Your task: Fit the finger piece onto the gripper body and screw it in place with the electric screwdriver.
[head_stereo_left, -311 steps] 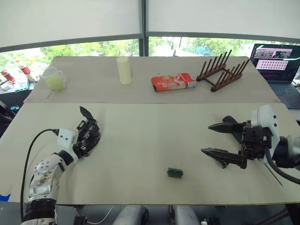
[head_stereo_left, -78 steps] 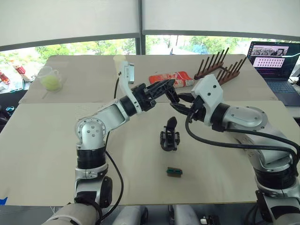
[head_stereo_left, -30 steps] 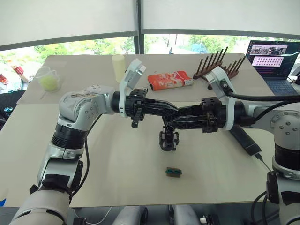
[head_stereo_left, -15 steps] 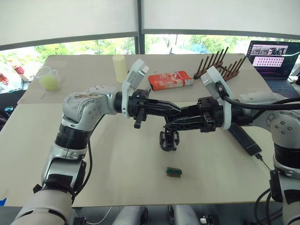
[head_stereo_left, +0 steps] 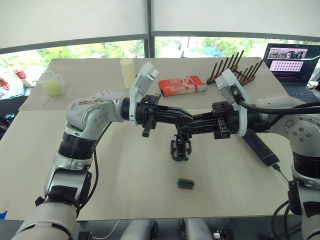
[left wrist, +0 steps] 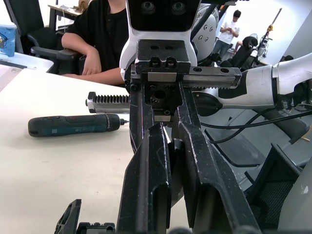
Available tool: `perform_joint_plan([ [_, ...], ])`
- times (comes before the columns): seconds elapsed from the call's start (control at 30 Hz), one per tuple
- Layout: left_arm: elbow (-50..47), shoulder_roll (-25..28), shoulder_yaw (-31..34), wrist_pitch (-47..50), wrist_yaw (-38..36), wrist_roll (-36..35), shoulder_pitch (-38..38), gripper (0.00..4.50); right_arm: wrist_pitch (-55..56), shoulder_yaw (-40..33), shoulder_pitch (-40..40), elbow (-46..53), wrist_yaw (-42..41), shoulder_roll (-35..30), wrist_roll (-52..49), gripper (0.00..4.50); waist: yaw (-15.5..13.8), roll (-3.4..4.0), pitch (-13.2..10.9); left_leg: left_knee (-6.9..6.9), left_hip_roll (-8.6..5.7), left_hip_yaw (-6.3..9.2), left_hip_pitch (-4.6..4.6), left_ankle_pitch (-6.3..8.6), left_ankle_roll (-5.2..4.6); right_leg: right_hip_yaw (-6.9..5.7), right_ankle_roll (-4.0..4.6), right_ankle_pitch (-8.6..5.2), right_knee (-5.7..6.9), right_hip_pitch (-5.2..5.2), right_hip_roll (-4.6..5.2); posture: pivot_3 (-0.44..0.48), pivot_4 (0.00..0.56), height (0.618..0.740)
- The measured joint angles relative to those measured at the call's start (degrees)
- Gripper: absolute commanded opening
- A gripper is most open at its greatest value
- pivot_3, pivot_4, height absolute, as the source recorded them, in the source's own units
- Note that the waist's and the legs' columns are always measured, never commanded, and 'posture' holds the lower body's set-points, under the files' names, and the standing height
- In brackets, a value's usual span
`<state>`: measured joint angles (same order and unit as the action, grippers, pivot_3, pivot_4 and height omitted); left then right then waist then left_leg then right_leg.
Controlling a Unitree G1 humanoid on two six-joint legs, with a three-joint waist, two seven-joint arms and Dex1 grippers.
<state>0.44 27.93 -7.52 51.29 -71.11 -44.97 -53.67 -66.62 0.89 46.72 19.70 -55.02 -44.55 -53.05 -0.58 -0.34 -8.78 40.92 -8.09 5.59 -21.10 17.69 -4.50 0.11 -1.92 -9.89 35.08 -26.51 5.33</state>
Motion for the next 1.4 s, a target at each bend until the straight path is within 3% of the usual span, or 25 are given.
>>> perform_joint_plan([
  [0.03, 0.0, 0.3, -0.1, -0.1, -0.2, 0.3, 0.0, 0.00, 0.5, 0.2, 0.0, 0.1, 0.0, 0.0, 0.1, 0.31, 0.0, 0.00, 0.0, 0.00, 0.00, 0.00, 0.00, 0.00, 0.00, 0.00, 0.00, 0.00, 0.00, 0.00, 0.00, 0.000, 0.150, 0.740],
  [0.13, 0.2, 1.7, -0.8, -0.5, -2.2, 0.9, -0.6, 1.36, 1.9, 0.8, -0.3, 0.6, -0.4, 0.0, 0.7, 0.31, 0.0, 0.00, 0.0, -0.01, 0.00, 0.00, -0.01, 0.00, 0.00, -0.01, 0.00, 0.00, 0.00, -0.02, 0.00, 0.000, 0.150, 0.740],
  [0.2, 1.9, 5.7, -1.5, -2.4, -6.1, 3.0, -0.8, 2.16, 3.8, 0.7, -1.4, 1.3, -1.1, -0.5, 1.3, 0.31, 0.1, 0.01, 0.0, -0.03, 0.00, -0.01, 0.00, 0.00, 0.00, -0.02, 0.00, 0.00, 0.02, -0.04, -0.01, 0.000, 0.150, 0.740],
  [0.3, 8.4, 10.1, -2.4, -18.6, -10.4, 13.0, 1.9, 3.50, 8.4, -0.3, -6.4, 3.5, -2.5, -2.4, 3.3, 0.31, 0.0, 0.03, 0.0, -0.07, 0.01, -0.01, 0.02, 0.00, 0.01, -0.14, 0.00, 0.00, -0.01, -0.04, -0.01, 0.000, 0.150, 0.740],
  [0.37, 12.5, 9.0, -3.0, -25.3, -11.0, 17.2, 4.8, 4.44, 11.5, -1.1, -10.2, 4.2, -3.5, -3.3, 5.1, 0.31, -0.2, 0.02, 0.0, -0.02, -0.02, 0.00, -0.01, -0.01, 0.01, -0.19, 0.01, 0.00, -0.05, 0.00, 0.00, 0.000, 0.150, 0.740],
  [0.53, 16.8, 6.0, -5.2, -36.9, -11.0, 24.1, 11.1, 4.50, 15.3, -4.0, -17.1, 7.0, -4.2, -5.3, 6.0, 0.31, -0.5, 0.02, 0.0, 0.08, -0.06, 0.01, -0.08, 0.03, -0.06, -0.27, 0.00, 0.01, -0.07, 0.02, 0.07, 0.000, 0.150, 0.740],
  [0.73, 23.1, -3.2, -8.2, -47.5, -6.7, 30.9, 15.4, 4.50, 15.5, -8.6, -21.4, 9.2, -2.9, -6.7, 4.6, 0.31, -0.8, 0.00, 0.0, 0.08, 0.00, 0.01, -0.07, 0.02, -0.05, -0.24, 0.06, 0.04, -0.06, 0.08, 0.11, 0.000, 0.150, 0.740],
  [1.23, 32.4, -14.2, -10.2, -54.3, 1.0, 38.1, 15.7, 4.50, 13.8, -10.9, -24.2, 12.2, 2.1, -7.9, 0.0, 0.31, -1.2, -0.01, 0.0, 0.09, 0.00, 0.00, -0.07, 0.05, -0.10, -0.02, 0.05, 0.05, -0.07, 0.08, 0.10, 0.000, 0.150, 0.740],
  [1.3, 32.5, -15.3, -9.9, -54.5, 0.9, 37.9, 15.7, 3.98, 13.9, -10.9, -25.5, 12.5, 2.4, -7.9, 0.0, 0.31, -1.4, -0.01, 0.0, 0.11, 0.00, 0.00, -0.07, 0.05, -0.10, -0.01, 0.05, 0.05, -0.07, 0.09, 0.10, 0.000, 0.150, 0.740],
  [1.4, 33.4, -15.4, -9.6, -56.4, 0.5, 38.0, 15.7, 2.81, 20.2, -10.5, -26.5, 12.8, 1.3, -6.7, 4.2, 0.31, -1.5, -0.01, 0.0, 0.10, 0.00, -0.02, -0.03, 0.05, -0.09, -0.03, 0.05, 0.05, -0.04, 0.09, 0.07, 0.000, 0.150, 0.740],
])
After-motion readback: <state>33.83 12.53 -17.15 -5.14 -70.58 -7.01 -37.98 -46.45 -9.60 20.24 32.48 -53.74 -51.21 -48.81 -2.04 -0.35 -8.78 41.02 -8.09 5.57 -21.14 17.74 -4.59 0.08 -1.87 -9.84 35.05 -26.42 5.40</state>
